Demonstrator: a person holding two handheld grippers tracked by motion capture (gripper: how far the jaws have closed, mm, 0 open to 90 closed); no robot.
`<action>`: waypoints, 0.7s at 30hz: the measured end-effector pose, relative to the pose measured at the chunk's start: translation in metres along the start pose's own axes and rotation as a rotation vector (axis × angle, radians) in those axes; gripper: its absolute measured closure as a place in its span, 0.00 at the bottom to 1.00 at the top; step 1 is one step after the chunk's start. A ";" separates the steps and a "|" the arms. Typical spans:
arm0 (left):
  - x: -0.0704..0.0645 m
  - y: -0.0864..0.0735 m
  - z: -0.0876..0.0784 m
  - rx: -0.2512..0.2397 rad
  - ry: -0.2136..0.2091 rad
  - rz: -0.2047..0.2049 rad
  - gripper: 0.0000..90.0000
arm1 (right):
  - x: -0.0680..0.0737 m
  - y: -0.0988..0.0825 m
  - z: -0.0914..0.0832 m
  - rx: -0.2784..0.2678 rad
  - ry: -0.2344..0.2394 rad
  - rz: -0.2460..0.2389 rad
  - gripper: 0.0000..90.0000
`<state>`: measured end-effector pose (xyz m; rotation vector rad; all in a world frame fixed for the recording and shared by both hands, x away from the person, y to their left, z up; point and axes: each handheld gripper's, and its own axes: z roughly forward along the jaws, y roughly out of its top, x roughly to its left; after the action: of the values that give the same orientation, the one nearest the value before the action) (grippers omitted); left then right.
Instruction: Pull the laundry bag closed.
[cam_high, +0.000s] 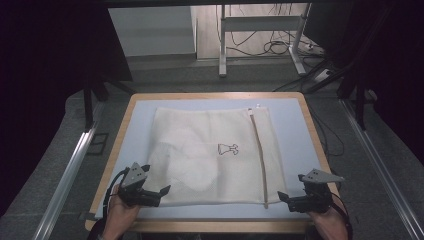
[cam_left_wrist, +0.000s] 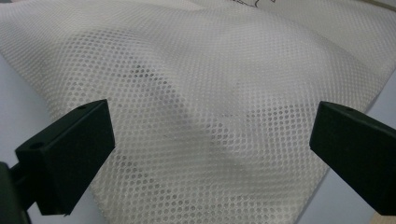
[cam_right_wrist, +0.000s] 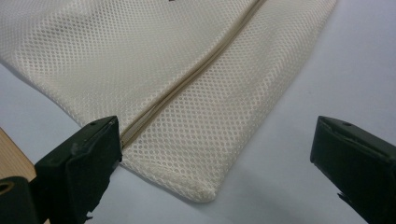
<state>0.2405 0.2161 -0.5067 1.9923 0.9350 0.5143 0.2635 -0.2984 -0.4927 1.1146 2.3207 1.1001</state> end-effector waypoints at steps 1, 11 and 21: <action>0.000 0.000 0.000 0.000 0.000 0.000 0.00 | 0.001 0.000 0.000 -0.002 -0.002 0.001 0.03; 0.000 0.000 0.001 0.001 -0.009 0.006 0.00 | 0.006 0.004 -0.001 0.000 -0.001 -0.012 0.04; -0.001 0.000 0.002 0.000 -0.017 0.012 0.00 | 0.015 0.009 0.003 0.024 0.010 -0.045 0.05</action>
<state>0.2411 0.2146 -0.5080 2.0006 0.9135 0.5034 0.2600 -0.2815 -0.4870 1.0620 2.3611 1.0669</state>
